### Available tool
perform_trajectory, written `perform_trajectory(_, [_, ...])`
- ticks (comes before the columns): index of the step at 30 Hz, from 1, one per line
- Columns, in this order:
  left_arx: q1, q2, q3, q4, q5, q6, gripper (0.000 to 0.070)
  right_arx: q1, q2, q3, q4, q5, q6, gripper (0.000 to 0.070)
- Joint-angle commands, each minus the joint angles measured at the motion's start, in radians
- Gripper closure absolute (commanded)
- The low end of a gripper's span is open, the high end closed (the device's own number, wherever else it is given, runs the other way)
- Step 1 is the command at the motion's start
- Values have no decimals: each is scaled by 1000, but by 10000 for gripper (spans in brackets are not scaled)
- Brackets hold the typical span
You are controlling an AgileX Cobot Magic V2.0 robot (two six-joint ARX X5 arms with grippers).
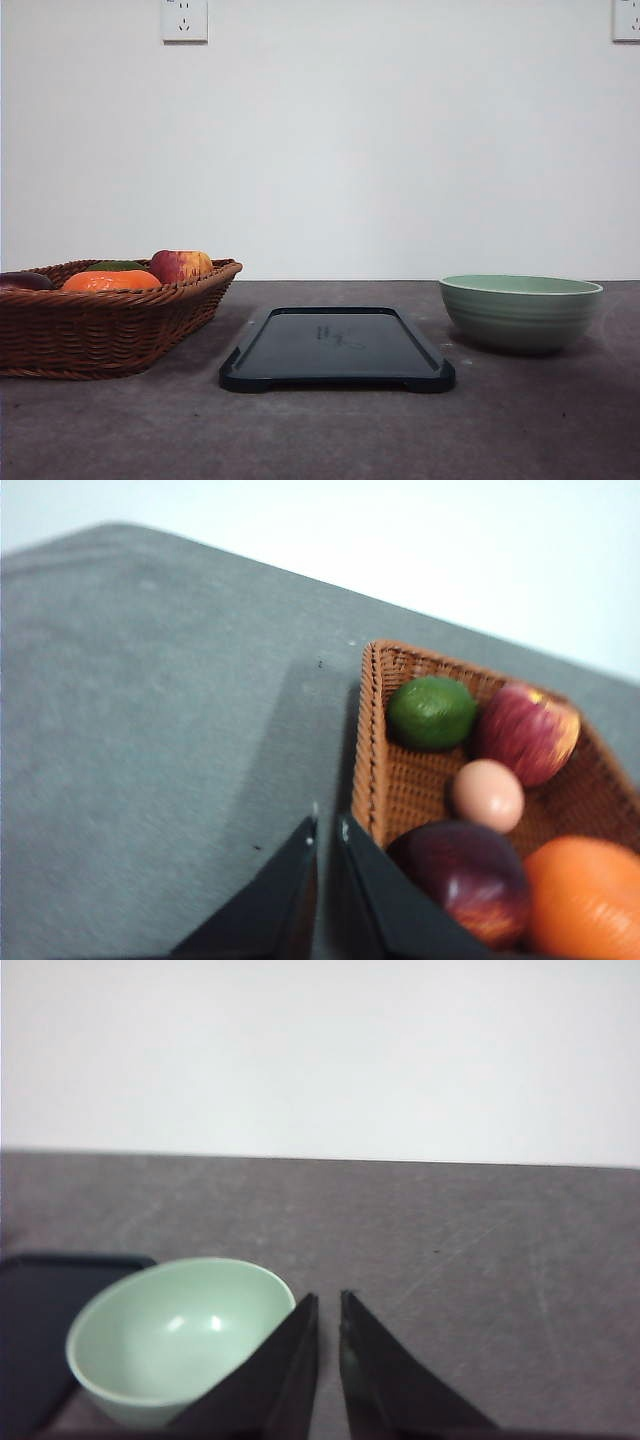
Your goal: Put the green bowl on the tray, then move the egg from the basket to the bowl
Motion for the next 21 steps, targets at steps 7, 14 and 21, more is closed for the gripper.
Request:
perform_trajectory(7, [2, -2, -19, 61, 70, -467, 692, 0, 1, -3, 94, 30, 416, 672])
perform_trajectory(14, [2, -2, -14, 306, 93, -382, 692, 0, 2, 12, 215, 34, 439, 698])
perform_trajectory(21, [2, 10, 54, 333, 92, -154, 692, 0, 23, 101, 162, 72, 336, 698])
